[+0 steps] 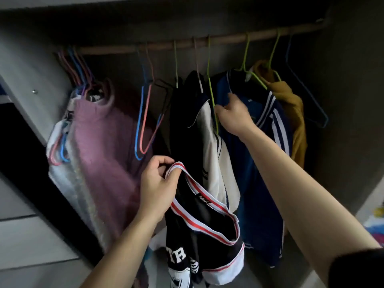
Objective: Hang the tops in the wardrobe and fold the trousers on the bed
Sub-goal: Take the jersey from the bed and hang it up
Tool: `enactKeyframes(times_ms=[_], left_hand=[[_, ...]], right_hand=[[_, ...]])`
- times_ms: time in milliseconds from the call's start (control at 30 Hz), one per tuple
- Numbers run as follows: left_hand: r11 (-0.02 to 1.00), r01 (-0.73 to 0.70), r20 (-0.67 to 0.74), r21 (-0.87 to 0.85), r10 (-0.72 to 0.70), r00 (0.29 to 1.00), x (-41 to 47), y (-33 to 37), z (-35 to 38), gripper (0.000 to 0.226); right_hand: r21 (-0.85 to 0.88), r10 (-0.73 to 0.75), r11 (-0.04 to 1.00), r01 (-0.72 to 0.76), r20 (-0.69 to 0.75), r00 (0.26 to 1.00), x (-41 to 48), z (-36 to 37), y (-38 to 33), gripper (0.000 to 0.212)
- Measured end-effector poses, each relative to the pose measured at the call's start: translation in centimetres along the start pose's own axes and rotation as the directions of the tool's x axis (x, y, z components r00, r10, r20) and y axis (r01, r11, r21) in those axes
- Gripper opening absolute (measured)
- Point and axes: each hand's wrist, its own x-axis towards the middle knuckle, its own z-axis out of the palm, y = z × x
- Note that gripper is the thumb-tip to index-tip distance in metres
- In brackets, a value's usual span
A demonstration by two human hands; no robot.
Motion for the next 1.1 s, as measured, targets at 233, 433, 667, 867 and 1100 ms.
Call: enactKeyframes(times_ms=[233,433,667,867,1100], left_hand=[[0.993,0.052,0.154,-0.106,-0.035,0.987,1.4,-2.4,-1.1,0.015],[0.988,0.087,0.209,-0.128,-0.059,0.976,0.2,-2.9,-0.8,0.008],[0.991,0.116,0.21,-0.07,-0.099,0.973,-0.8,-3.2,0.5,0.011],[0.995,0.094,0.282,0.03,-0.098,0.954,-2.1,-3.5,3.1,0.014],[0.988,0.084,0.321,0.132,-0.123,0.939,-4.0,-4.8,7.0,0.011]], right_hand=[[0.056,0.046,0.998,-0.042,-0.074,0.996,1.6,2.9,-0.6,0.04],[0.145,0.053,0.989,-0.032,-0.143,0.988,1.7,2.7,-0.8,0.029],[0.082,-0.133,0.983,0.164,-0.297,0.946,-5.7,1.7,2.5,0.029],[0.044,-0.065,0.995,0.085,-0.344,0.937,-18.6,2.1,13.5,0.005],[0.127,0.127,0.989,-0.076,-0.464,0.876,-24.7,-1.1,16.9,0.024]])
